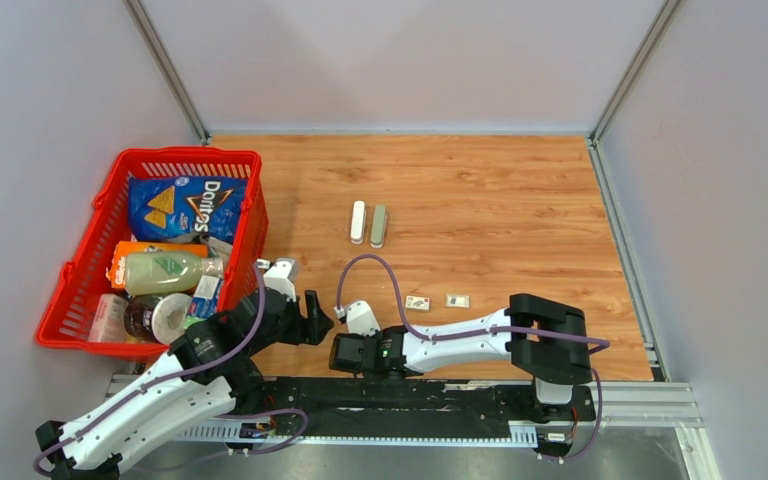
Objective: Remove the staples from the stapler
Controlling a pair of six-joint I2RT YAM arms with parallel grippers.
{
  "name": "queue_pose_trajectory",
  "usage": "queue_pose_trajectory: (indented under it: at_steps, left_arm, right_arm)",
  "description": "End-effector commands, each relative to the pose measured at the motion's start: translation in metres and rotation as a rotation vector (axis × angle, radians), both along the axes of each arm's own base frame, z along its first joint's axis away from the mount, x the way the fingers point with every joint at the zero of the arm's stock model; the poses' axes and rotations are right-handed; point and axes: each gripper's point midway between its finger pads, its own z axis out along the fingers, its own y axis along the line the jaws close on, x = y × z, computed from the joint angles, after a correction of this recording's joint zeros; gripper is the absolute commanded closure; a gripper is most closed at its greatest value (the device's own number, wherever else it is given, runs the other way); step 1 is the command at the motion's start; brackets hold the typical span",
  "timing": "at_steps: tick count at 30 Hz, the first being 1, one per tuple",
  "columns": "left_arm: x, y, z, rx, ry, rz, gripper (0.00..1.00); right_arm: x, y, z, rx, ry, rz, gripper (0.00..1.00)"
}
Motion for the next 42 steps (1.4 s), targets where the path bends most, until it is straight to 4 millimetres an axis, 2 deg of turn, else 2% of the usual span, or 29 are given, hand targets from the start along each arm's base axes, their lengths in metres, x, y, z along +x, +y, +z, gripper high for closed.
queue_pose_trajectory:
  at_steps: [1,5,8,19,26,35,42]
  left_arm:
    - [0.005,-0.007,0.013,-0.04,-0.025,0.007,0.19]
    - [0.005,-0.009,0.013,-0.043,-0.023,-0.001,0.19]
    - [0.005,-0.012,0.013,-0.048,-0.018,-0.007,0.19]
    - [0.007,-0.02,0.01,-0.044,-0.011,-0.035,0.19]
    - [0.01,-0.026,0.009,-0.044,-0.011,-0.049,0.19]
    - [0.011,-0.034,0.007,-0.051,-0.004,-0.071,0.19]
    - [0.01,-0.038,0.004,-0.063,0.001,-0.084,0.19]
  right_arm:
    - [0.008,0.001,0.011,0.015,-0.048,-0.027,0.83]
    - [0.015,-0.006,0.021,0.017,-0.066,-0.049,0.86]
    - [0.025,-0.021,0.026,0.012,-0.079,-0.087,0.86]
    - [0.084,-0.105,0.057,0.053,-0.111,-0.307,0.85]
    - [0.112,-0.15,0.058,0.052,-0.11,-0.426,0.84]
    - [0.138,-0.177,0.046,0.031,-0.094,-0.507,0.84]
    - [0.151,-0.185,0.033,0.015,-0.078,-0.546,0.84]
